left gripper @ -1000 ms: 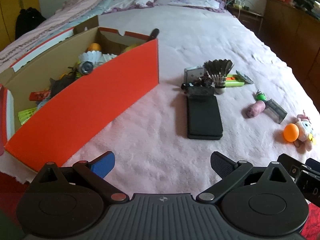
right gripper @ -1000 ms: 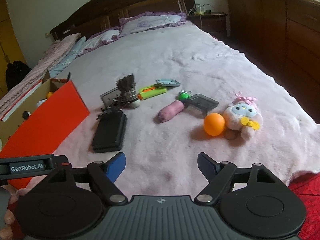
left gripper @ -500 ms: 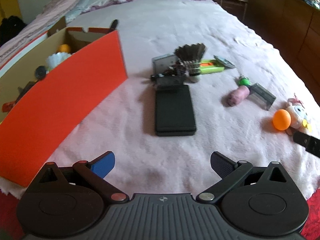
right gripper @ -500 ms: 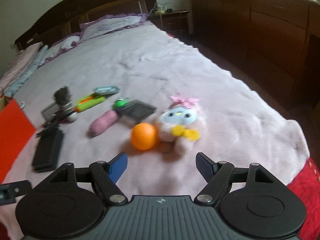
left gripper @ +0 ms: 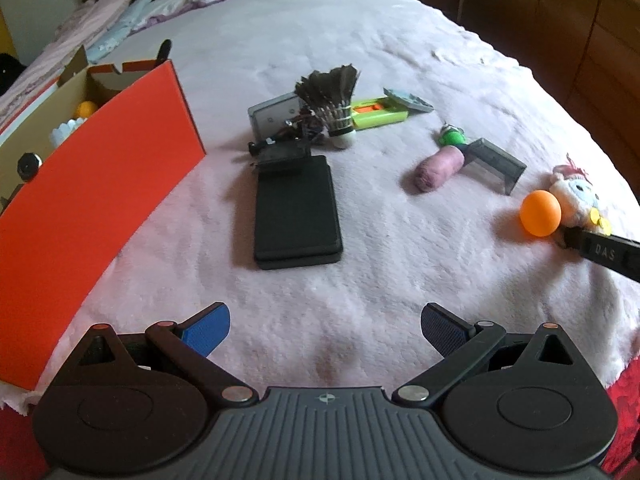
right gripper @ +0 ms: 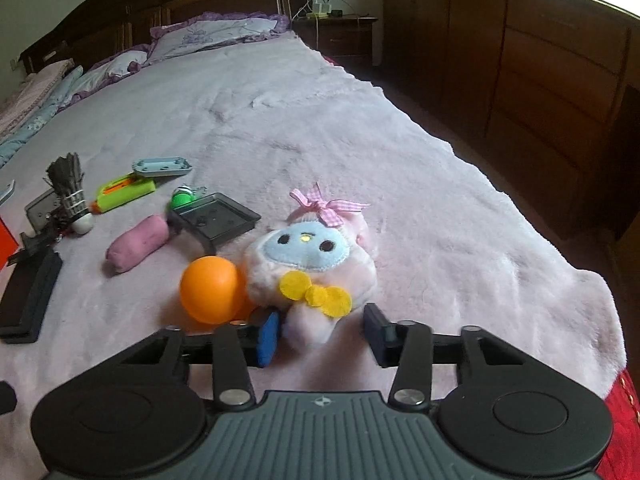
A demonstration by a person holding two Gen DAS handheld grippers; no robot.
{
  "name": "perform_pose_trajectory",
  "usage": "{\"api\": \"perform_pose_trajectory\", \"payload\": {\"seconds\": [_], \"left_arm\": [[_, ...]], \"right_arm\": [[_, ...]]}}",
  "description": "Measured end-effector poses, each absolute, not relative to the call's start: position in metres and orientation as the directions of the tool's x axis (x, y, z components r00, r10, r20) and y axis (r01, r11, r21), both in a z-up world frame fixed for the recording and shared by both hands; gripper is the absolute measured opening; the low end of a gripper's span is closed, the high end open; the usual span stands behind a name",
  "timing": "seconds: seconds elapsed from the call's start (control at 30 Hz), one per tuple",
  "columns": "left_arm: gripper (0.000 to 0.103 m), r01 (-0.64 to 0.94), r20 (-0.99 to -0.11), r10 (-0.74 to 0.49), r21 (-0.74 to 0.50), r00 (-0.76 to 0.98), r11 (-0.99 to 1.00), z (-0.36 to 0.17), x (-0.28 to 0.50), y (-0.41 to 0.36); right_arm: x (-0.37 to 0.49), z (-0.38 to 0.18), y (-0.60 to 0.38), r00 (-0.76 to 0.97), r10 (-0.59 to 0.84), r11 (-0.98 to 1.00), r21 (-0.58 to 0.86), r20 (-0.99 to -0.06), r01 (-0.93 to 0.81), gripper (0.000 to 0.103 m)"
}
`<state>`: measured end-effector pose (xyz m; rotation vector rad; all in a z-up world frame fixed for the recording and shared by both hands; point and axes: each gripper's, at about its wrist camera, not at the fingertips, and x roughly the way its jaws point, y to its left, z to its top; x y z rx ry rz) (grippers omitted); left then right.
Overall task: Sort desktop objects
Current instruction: 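Move the right gripper toward the pink plush toy's keyring, then grasp the plush toy's keyring with the right gripper while the left gripper approaches the orange ball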
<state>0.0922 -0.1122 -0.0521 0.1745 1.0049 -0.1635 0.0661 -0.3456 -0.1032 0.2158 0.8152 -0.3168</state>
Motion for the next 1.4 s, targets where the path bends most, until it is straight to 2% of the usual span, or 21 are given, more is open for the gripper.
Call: {"api": "perform_pose_trajectory", "payload": {"seconds": [0.07,0.27,0.47,0.6,0.67,0.97,1.03,1.1,1.13,1.17,1.27,1.4], "left_arm": [[0.103,0.222,-0.847,-0.058,0.072,0.528,0.972,-0.052,0.092,-0.114],[0.103,0.245,-0.843,-0.072,0.073,0.533,0.967,-0.052,0.094,-0.126],[0.103,0.292,-0.837,-0.101,0.072,0.538,0.954,-0.052,0.092,-0.143],[0.103,0.316,-0.838,-0.113,0.074,0.534,0.946,-0.053,0.091,-0.155],[0.103,0.325,-0.838,-0.121,0.071,0.533,0.943,-0.052,0.089,-0.158],[0.103,0.335,-0.851,-0.128,0.059,0.509,0.941,-0.060,0.088,-0.160],[0.103,0.337,-0.850,-0.125,0.064,0.511,0.939,-0.061,0.087,-0.160],[0.103,0.335,-0.851,-0.126,0.062,0.510,0.940,-0.062,0.088,-0.159],[0.103,0.332,-0.852,-0.126,0.059,0.509,0.941,-0.063,0.089,-0.159],[0.103,0.331,-0.852,-0.126,0.058,0.508,0.942,-0.063,0.090,-0.159],[0.103,0.333,-0.850,-0.121,0.068,0.513,0.940,-0.063,0.092,-0.160],[0.103,0.340,-0.844,-0.123,0.074,0.522,0.938,-0.064,0.097,-0.164]], "right_arm": [[0.064,-0.102,-0.347,0.647,-0.190,0.931,0.075,-0.738,0.358,0.019],[0.041,-0.100,-0.353,0.649,-0.182,0.915,0.115,-0.739,0.387,0.019],[0.023,-0.099,-0.360,0.659,-0.153,0.904,0.164,-0.736,0.394,0.024],[0.046,-0.087,-0.372,0.686,-0.158,0.916,0.155,-0.710,0.371,0.026],[0.061,-0.083,-0.378,0.680,-0.157,0.924,0.137,-0.716,0.357,0.031],[0.054,-0.101,-0.382,0.663,-0.087,0.911,0.209,-0.744,0.355,0.032],[0.055,-0.106,-0.380,0.664,-0.087,0.909,0.213,-0.742,0.357,0.034],[0.059,-0.108,-0.377,0.673,-0.088,0.908,0.219,-0.734,0.357,0.046],[0.061,-0.110,-0.376,0.676,-0.092,0.908,0.217,-0.731,0.358,0.048],[0.064,-0.112,-0.375,0.676,-0.100,0.909,0.209,-0.730,0.360,0.047],[0.067,-0.113,-0.368,0.669,-0.147,0.923,0.142,-0.728,0.358,0.025],[0.054,-0.108,-0.366,0.684,-0.135,0.930,0.147,-0.717,0.337,0.024]]}}
